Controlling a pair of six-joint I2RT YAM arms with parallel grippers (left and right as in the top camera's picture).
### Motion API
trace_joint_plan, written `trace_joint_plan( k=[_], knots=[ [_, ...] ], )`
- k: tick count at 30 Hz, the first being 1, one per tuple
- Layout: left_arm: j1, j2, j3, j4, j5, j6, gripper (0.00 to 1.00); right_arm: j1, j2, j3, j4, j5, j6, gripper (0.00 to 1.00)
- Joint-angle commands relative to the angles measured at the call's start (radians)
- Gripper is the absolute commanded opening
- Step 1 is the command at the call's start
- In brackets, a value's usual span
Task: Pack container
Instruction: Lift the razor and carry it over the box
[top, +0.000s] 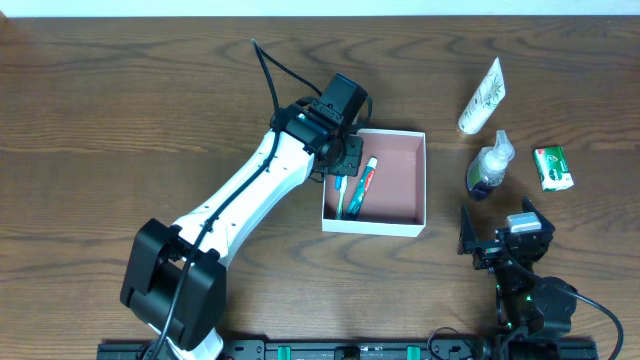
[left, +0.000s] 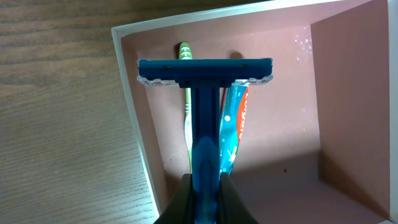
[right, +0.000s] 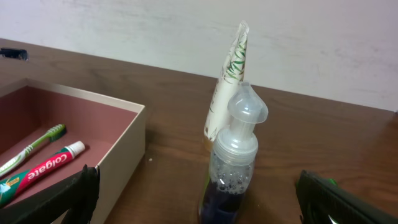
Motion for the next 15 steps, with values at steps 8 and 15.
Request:
trace_joint_plan(
  k=[8,15],
  knots=[
    [-0.006,0.06,0.002,0.006,-0.011,-0.016,0.06,0.012,-0.006,-0.005,-0.001,0.0,-0.011,0.99],
    [-0.025,0.099,0.002,0.016,-0.011,-0.016,0.07,0.012,-0.006,-0.005,-0.001,0.0,-0.011,0.99]
  ],
)
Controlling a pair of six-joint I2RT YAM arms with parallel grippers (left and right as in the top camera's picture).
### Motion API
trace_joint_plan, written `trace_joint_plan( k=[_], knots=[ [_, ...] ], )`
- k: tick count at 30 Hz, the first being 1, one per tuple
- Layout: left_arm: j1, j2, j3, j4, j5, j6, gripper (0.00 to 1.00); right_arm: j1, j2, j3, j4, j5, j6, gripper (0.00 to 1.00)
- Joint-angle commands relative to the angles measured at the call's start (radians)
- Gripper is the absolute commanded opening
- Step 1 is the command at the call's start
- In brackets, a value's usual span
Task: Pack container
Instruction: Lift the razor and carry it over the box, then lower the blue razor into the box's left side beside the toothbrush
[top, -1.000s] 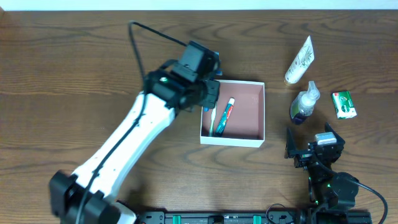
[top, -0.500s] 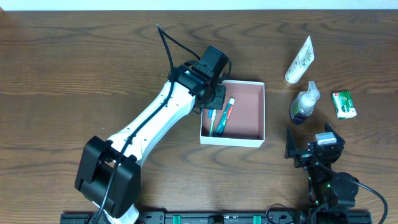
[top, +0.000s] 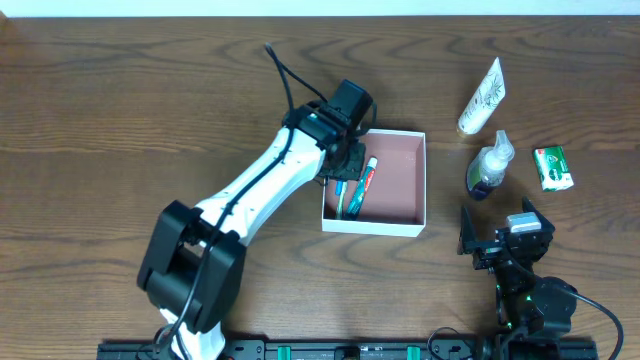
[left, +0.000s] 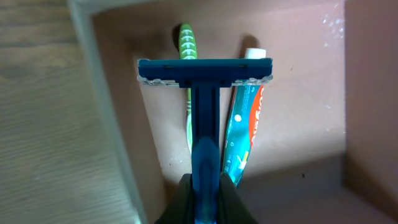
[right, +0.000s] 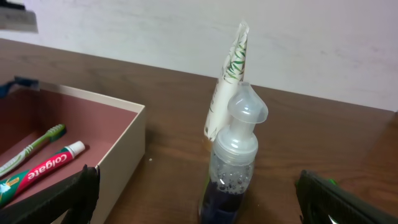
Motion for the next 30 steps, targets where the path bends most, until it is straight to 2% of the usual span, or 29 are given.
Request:
trace_joint_plan(
  k=[1,16,19,30],
  knots=[
    [-0.013,0.014,0.002,0.008,-0.011,-0.016,0.06,0.012,-0.006,-0.005,-0.001,0.0,-0.011,0.99],
    [-0.014,0.104,0.002,0.016,-0.011,-0.017,0.07,0.012,-0.006,-0.005,-0.001,0.0,-0.011,0.99],
    [-0.011,0.113,0.002,0.02,-0.028,-0.017,0.13,0.012,-0.006,-0.005,-0.001,0.0,-0.011,0.99],
    [0.01,0.114,0.002,0.026,-0.053,-0.016,0.14,0.012,-0.006,-0.005,-0.001,0.0,-0.011,0.99]
  ],
)
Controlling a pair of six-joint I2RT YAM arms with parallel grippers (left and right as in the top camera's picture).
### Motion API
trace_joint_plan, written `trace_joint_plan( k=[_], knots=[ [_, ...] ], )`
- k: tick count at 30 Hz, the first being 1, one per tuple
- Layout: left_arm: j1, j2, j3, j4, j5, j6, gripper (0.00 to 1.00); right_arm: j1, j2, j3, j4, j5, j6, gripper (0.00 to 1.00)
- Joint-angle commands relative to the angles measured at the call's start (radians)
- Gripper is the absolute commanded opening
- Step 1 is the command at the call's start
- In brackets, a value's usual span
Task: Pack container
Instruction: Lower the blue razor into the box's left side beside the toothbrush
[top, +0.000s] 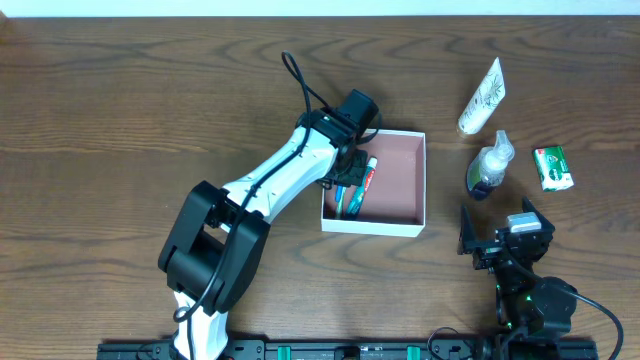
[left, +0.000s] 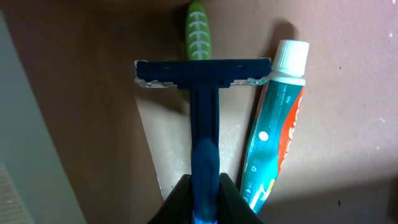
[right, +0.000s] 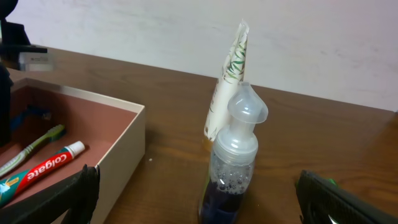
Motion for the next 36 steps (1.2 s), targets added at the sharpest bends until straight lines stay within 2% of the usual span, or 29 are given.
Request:
trace_joint_plan(
  k=[1,9,18,22,31,36],
  knots=[
    [0.013,0.012,0.002,-0.003,-0.023,-0.012,0.14,0.012,-0.006,-0.005,-0.001,0.0,-0.011,0.99],
    [0.013,0.012,0.002,-0.003,-0.022,-0.012,0.24,0.012,-0.006,-0.005,-0.001,0.0,-0.011,0.99],
    [0.013,0.01,0.003,-0.002,-0.021,-0.012,0.24,0.012,-0.006,-0.005,-0.001,0.0,-0.011,0.99],
    [0.013,-0.004,0.031,-0.007,0.026,-0.011,0.25,0.012,-0.006,-0.005,-0.001,0.0,-0.011,0.99],
    [0.013,-0.121,0.148,-0.076,0.046,0.039,0.25,0.012,-0.006,-0.005,-0.001,0.0,-0.011,0.99],
    [0.016,-0.195,0.151,-0.124,-0.056,0.048,0.26,0.012,-0.006,-0.005,-0.001,0.0,-0.011,0.99]
  ],
)
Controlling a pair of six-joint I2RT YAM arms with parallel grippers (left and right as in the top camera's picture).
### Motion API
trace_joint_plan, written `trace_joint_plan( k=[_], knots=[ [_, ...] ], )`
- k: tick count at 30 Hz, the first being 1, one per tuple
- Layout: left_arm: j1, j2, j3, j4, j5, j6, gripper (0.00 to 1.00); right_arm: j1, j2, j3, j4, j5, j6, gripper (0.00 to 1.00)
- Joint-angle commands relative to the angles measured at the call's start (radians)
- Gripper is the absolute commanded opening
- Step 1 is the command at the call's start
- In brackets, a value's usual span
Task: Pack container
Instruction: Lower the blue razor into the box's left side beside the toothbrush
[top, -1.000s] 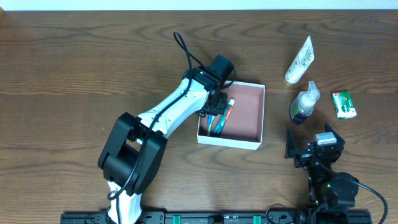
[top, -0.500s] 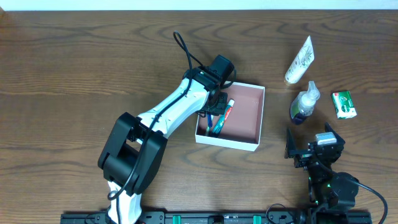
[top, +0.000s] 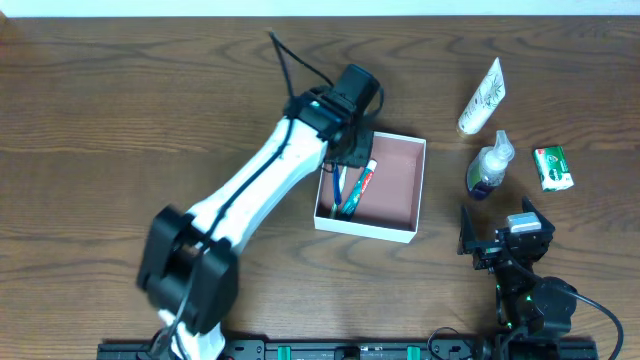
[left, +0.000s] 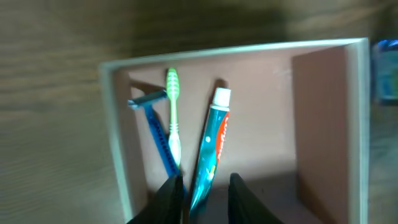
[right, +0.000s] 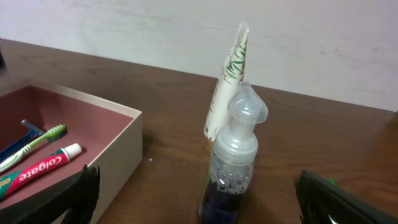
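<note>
The pink-lined white box (top: 405, 232) holds a blue razor (left: 155, 135), a green toothbrush (left: 172, 115) and a toothpaste tube (left: 210, 149), lying side by side at its left end. My left gripper (left: 205, 198) hovers above that end, open, with nothing between its fingers. My right gripper (top: 497, 243) rests open near the table's front right. It faces a pump bottle (right: 236, 163) and a white tube (right: 227, 81), touching neither.
A green packet (top: 552, 167) lies right of the pump bottle (top: 490, 165), and the white tube (top: 483, 94) lies behind the bottle. The box's right half (left: 323, 124) shows bare floor. Wood table (top: 120, 120) stretches to the left.
My left gripper has opened and let go of the razor, which now lies in the box beside the toothbrush. The gripper stands higher, and the box has turned slightly. The right arm is unchanged.
My left gripper held the blue razor over the box's left end, above the toothbrush and toothpaste. It was then lower inside the box with the razor still gripped. Now the razor lies in the box and the gripper is open above it.
</note>
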Motion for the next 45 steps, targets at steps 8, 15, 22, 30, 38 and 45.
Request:
trace_joint_plan(
  k=[8,15,22,30,38,45],
  knots=[
    [0.011,-0.001,-0.001,-0.114,-0.106,0.076,0.26,0.012,-0.006,-0.005,-0.001,0.0,-0.011,0.99],
    [0.034,0.019,-0.016,-0.125,-0.113,0.106,0.26,0.012,-0.006,-0.005,-0.001,0.0,-0.011,0.99],
    [0.084,0.019,-0.059,-0.123,-0.104,0.129,0.26,0.012,-0.006,-0.005,-0.001,0.0,-0.011,0.99],
    [0.086,0.019,-0.09,-0.097,-0.086,0.129,0.26,0.012,-0.006,-0.005,-0.001,0.0,-0.011,0.99],
    [0.086,0.019,-0.09,-0.077,-0.039,0.131,0.26,0.012,-0.006,-0.005,-0.001,0.0,-0.011,0.99],
    [0.085,0.02,-0.112,-0.077,-0.003,0.145,0.26,0.012,-0.006,-0.005,-0.001,0.0,-0.011,0.99]
  ],
)
